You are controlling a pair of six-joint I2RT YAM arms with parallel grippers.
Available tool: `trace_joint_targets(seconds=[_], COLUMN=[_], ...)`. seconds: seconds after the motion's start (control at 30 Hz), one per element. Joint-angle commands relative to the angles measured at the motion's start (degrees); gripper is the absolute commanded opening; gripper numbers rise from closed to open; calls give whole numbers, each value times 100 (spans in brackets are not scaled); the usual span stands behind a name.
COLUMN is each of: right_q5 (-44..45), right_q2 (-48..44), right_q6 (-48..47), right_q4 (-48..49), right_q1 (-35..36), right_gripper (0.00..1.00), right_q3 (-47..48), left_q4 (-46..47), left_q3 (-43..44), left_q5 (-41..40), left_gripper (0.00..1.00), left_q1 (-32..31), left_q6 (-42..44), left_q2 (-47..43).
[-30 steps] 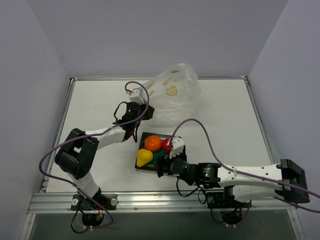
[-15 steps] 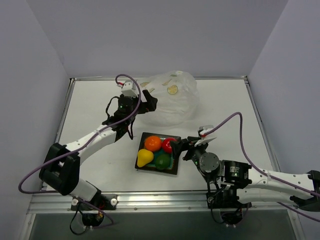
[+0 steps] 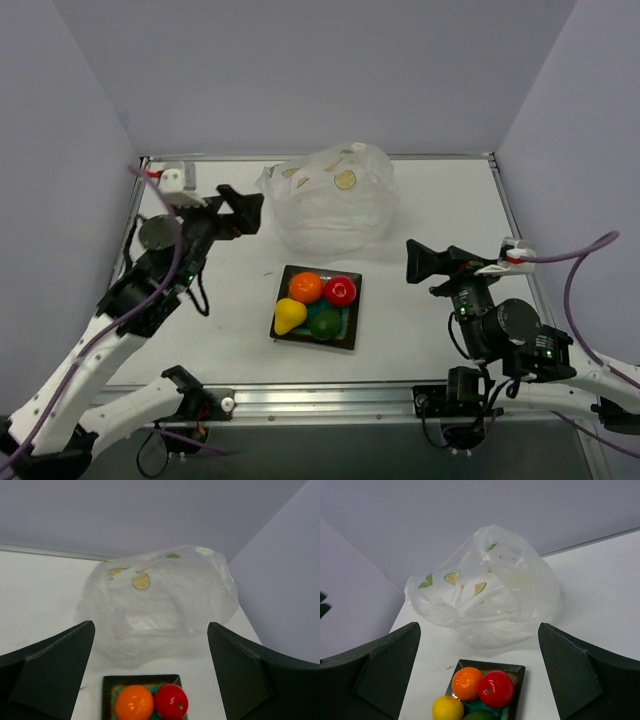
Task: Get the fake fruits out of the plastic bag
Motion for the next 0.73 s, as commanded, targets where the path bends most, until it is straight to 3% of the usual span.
trace_joint_targets(seconds=[0.0, 0.13, 0.27, 0.47, 0.7], right_q5=[631, 886, 1036, 1115, 1168], right_q2=[-278, -629, -1016, -1140, -597], right_q6=[-224, -207, -40, -57, 13], right_q4=[-283, -451, -451, -460, -460], right_q1=[-40, -40, -39, -40, -40], right_gripper=[100, 100, 100, 100, 100], right_q3=[337, 295, 66, -145, -172], left_q4=[-2095, -3090, -3515, -3120, -2857], left_q3=[544, 378, 35, -317, -203], left_q5=[-1257, -2128, -2675, -2098, -1526], left_gripper=[94, 94, 94, 94, 94], left_q1=[-7, -7, -7, -7, 2], left_q6=[980, 1544, 1589, 1650, 1694], left_q2=[-947, -1747, -2318, -1952, -1458])
